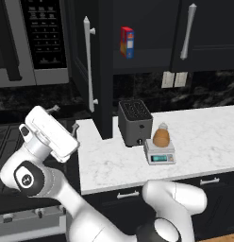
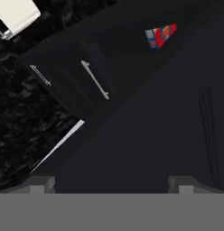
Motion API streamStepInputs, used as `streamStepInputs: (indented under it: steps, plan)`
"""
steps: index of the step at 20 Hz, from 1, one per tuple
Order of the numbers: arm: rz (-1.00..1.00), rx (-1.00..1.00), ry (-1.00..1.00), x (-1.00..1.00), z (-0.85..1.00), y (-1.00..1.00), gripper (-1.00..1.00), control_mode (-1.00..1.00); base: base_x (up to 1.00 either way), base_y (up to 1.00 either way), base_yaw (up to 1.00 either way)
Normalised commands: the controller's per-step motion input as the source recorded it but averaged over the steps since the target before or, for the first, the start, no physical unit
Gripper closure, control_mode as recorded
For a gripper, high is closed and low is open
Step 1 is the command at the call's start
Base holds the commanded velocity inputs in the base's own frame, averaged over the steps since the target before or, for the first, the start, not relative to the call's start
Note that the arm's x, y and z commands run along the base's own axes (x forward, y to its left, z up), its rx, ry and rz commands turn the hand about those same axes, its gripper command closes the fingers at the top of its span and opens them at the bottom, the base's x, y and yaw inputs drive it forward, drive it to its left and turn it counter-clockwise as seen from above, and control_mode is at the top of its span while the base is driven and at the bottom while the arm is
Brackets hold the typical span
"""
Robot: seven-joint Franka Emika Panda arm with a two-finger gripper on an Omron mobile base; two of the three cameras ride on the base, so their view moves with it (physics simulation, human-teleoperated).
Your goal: Pick the honey bottle and place it on the digital scale for weighing, and close the cabinet.
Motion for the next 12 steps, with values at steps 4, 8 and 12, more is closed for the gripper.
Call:
streamStepInputs:
  steps: [4, 8, 12]
  plan:
    - [0.0, 0.0, -0.08, 0.37, 0.9, -0.56, -1.0, -1.0, 0.0, 0.0, 0.0]
    - [0.0, 0.04, -0.08, 0.3, 0.76, -0.95, -1.0, -1.0, 0.0, 0.0, 0.0]
    - [0.05, 0.14, -0.06, 0.26, 0.6, -1.0, -1.0, -1.0, 0.0, 0.0, 0.0]
